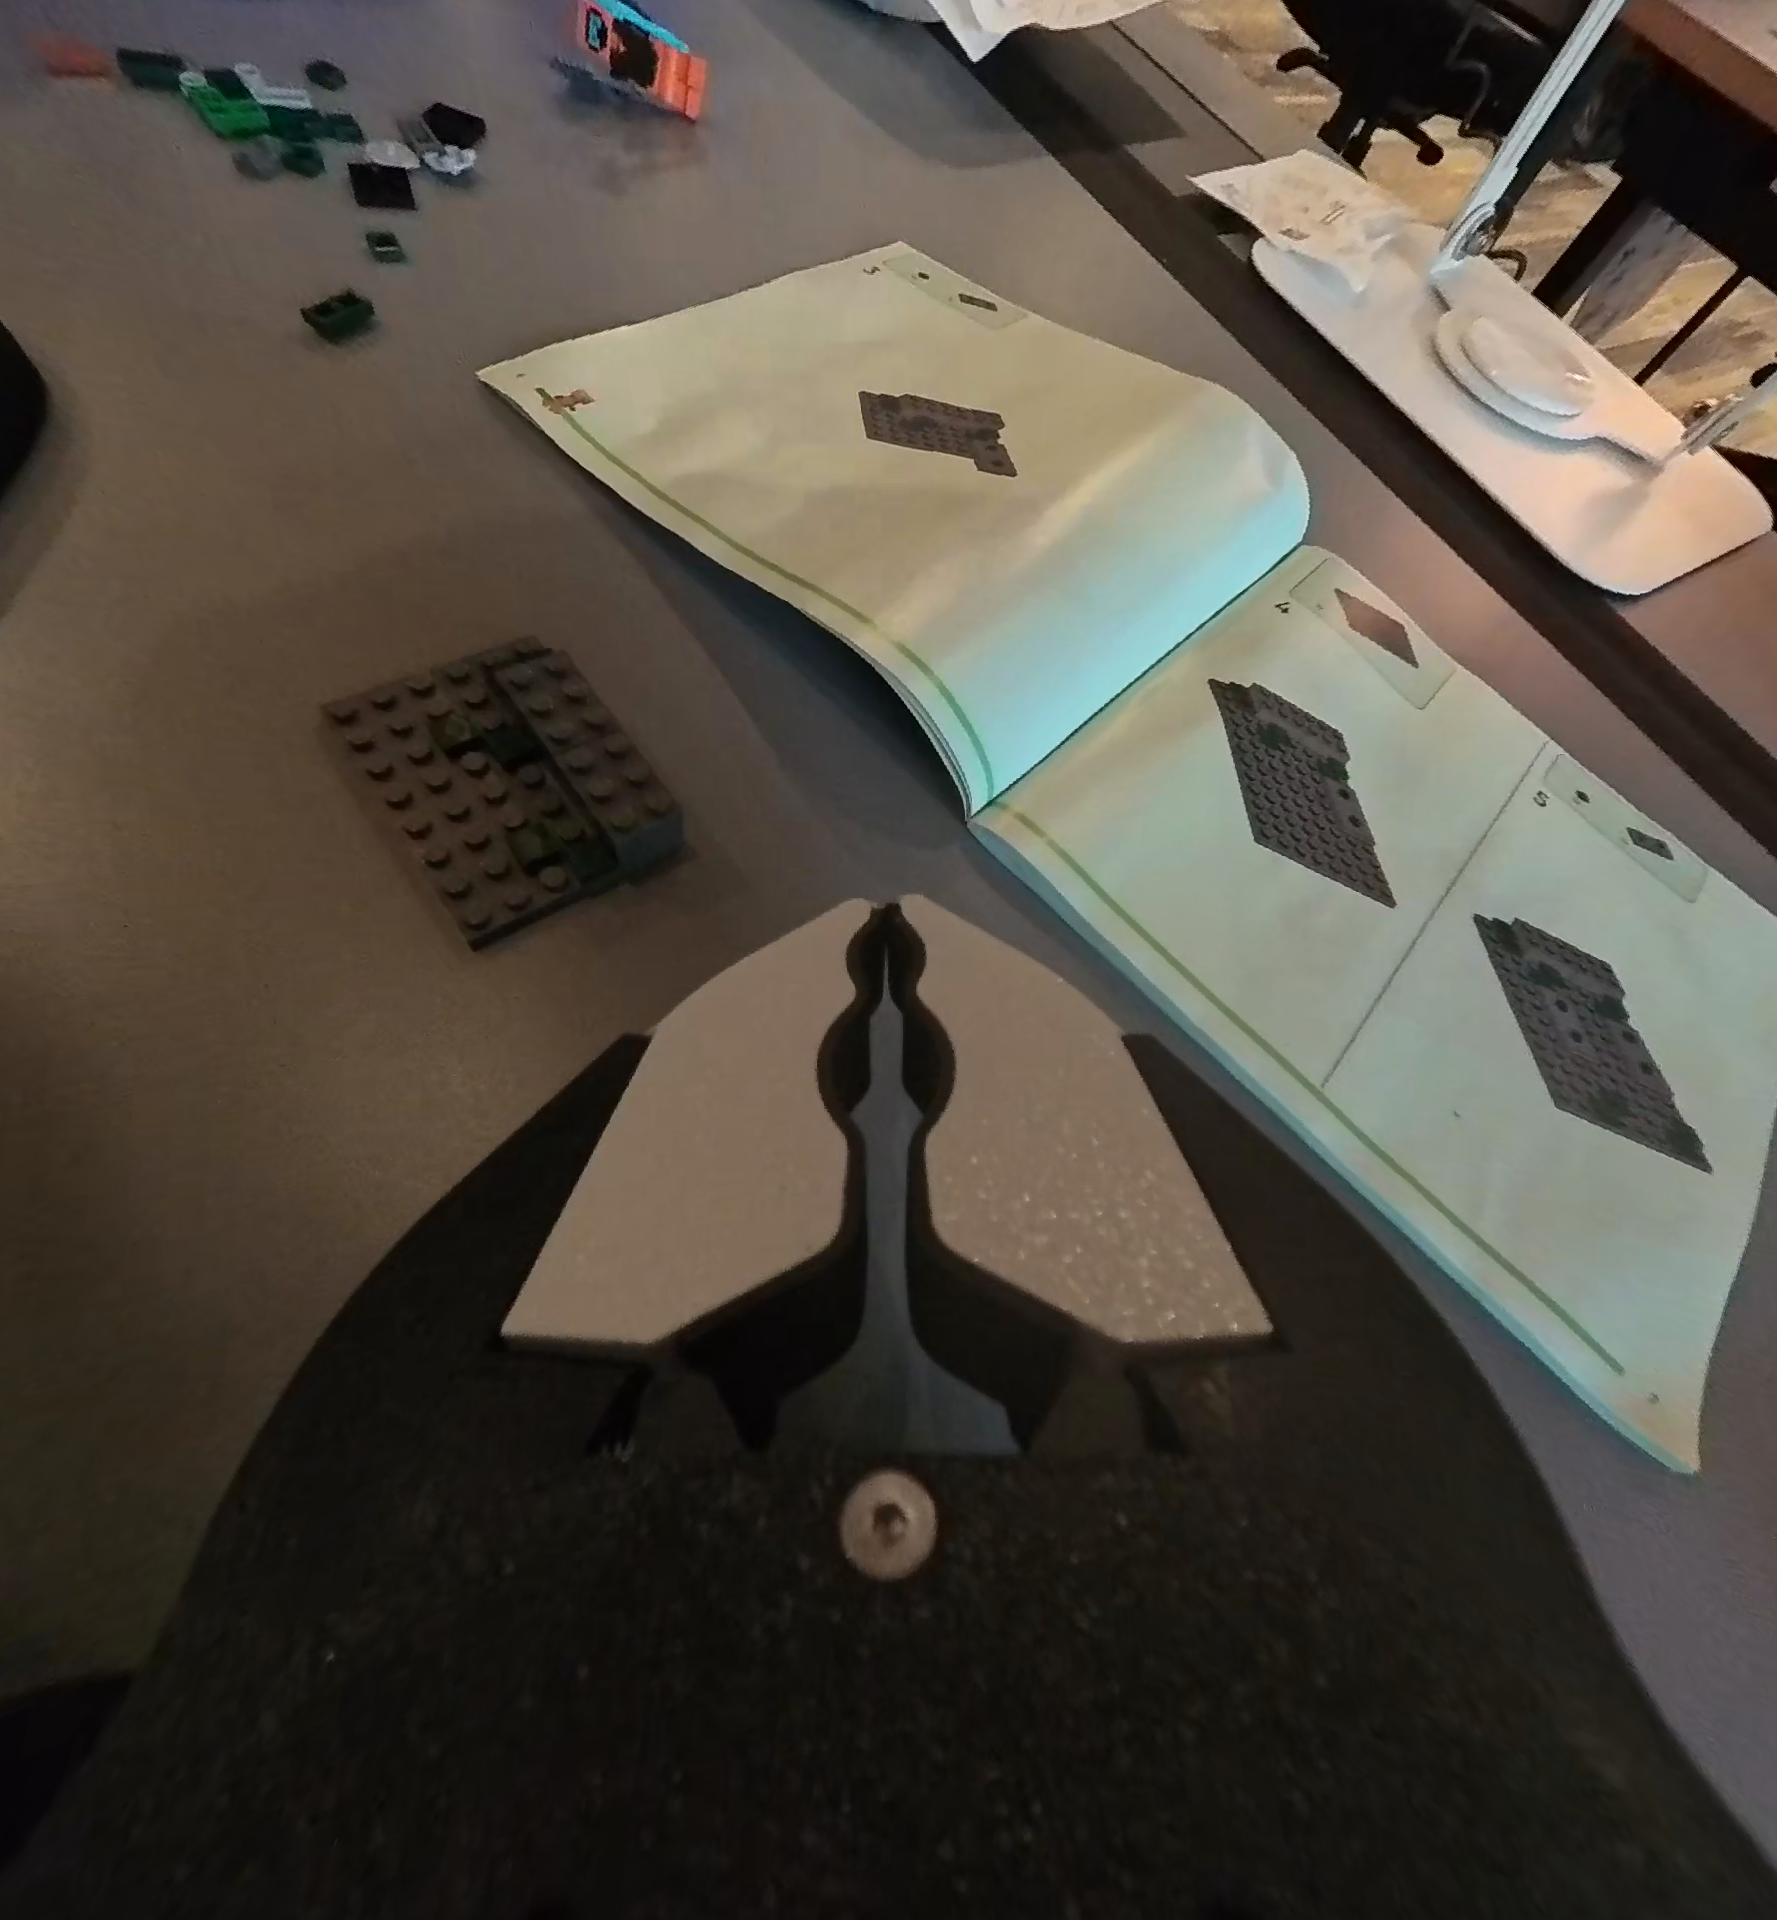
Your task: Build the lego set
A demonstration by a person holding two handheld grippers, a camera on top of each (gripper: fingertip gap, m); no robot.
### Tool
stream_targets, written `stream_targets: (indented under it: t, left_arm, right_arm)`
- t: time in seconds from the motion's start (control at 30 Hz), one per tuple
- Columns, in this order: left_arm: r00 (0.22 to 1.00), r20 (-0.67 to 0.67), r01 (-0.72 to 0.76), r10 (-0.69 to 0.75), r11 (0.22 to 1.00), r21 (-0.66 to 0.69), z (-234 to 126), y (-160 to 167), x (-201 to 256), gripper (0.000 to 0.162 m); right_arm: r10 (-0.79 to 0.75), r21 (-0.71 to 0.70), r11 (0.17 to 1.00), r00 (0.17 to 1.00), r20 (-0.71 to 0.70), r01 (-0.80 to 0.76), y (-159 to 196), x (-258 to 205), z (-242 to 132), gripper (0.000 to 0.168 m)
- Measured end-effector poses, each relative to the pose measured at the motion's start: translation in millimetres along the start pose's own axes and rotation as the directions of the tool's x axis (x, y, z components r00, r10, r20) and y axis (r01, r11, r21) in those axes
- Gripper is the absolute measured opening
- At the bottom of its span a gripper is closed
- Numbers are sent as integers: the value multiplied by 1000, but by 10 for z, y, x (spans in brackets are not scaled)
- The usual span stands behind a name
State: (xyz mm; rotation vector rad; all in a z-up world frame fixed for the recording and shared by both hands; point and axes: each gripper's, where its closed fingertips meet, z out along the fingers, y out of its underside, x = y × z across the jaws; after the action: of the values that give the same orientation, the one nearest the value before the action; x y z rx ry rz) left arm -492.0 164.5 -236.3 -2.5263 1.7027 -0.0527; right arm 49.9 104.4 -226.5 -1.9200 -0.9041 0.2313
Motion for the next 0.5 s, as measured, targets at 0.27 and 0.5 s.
stream_targets:
  t: [0.27, 0.5]
  left_arm:
    - [997, 80, -2, -1, 999, 36, -126, -3, -84, 3]
    - [993, 116, 21, -36, 991, 129, -179, -107, -186, 3]
  right_arm:
    - [2, 4, 1000, 1000, -2, -2, 0, 7, -9, 0]
    - [-2, 7, 1000, 1000, -6, 2, -8, 10, -19, 0]
